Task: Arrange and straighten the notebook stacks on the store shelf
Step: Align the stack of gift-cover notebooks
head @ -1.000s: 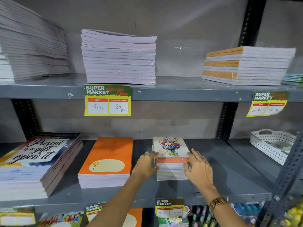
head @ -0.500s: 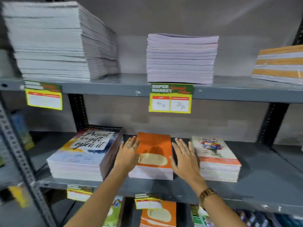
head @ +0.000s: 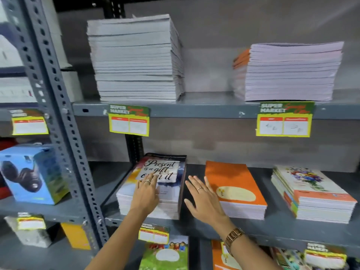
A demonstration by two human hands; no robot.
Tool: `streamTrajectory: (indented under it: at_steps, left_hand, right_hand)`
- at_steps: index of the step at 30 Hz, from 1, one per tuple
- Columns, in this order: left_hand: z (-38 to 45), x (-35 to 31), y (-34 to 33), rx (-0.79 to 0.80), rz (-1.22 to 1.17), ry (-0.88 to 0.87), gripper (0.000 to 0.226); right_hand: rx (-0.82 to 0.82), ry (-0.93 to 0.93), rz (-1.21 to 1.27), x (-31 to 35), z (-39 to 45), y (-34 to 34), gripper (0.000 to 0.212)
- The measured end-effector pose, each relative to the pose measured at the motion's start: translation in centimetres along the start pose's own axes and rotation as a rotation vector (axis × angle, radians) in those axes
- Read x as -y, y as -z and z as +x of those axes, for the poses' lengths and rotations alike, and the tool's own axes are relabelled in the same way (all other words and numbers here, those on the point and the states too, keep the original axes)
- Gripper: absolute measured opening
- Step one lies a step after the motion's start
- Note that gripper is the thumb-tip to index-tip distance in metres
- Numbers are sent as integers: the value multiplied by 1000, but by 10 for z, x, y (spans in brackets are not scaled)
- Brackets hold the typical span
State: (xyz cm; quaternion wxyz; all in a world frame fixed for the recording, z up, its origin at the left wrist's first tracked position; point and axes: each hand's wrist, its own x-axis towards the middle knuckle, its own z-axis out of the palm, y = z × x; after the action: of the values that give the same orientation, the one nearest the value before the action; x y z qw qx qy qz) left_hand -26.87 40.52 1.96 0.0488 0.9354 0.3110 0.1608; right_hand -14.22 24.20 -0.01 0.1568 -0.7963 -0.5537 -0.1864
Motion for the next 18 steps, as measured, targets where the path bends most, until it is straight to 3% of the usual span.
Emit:
streamTrajectory:
  at_steps: [10,18]
  left_hand:
    - [-15,70,-7,130,1,-130,64]
    - [-7,86,-12,101,31,-199,55]
  right_hand:
    - [138,-12,64,47,25,-33,54]
    - [201,-79,95,56,37,-44,50]
